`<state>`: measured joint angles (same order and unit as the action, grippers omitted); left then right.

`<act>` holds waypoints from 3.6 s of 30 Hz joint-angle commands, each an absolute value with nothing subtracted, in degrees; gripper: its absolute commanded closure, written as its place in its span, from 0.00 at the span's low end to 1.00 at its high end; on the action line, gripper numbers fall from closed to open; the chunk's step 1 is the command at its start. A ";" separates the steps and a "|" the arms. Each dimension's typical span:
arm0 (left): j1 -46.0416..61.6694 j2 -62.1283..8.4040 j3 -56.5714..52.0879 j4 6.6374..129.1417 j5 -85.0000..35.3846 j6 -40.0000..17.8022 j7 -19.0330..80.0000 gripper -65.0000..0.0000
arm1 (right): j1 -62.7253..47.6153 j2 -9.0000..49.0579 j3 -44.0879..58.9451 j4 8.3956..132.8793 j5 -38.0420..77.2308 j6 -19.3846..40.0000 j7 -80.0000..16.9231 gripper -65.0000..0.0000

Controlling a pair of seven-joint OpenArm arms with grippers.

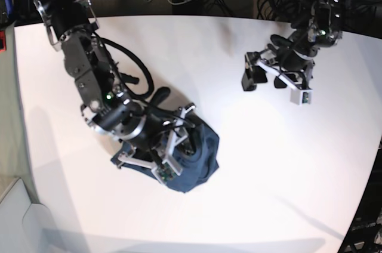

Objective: Layout the t-shirt on the table in an organized manner, then fold the t-shirt properly
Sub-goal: 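Lower the bunched t-shirt and regrasp it with the right gripper, then lift the t-shirt high with the right gripper and swing it to spread it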

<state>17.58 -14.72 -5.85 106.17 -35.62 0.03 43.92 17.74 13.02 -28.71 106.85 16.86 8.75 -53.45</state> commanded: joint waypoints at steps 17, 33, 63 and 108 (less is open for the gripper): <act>17.36 -15.08 -6.02 107.38 -36.26 0.13 42.95 0.18 | 19.47 12.97 -28.18 107.03 16.92 8.57 -51.65 0.96; 17.36 -15.08 -5.67 107.65 -36.26 0.13 42.95 0.18 | 23.43 12.97 -23.16 107.82 12.88 8.57 -51.56 1.00; 16.13 -15.08 -6.11 107.12 -36.26 0.13 43.47 0.18 | -1.36 15.60 -23.25 115.30 11.38 8.57 -51.56 0.38; 16.66 -15.16 -6.11 107.12 -36.26 0.13 43.12 0.18 | 20.35 14.55 -21.23 115.91 11.30 8.40 -46.90 1.00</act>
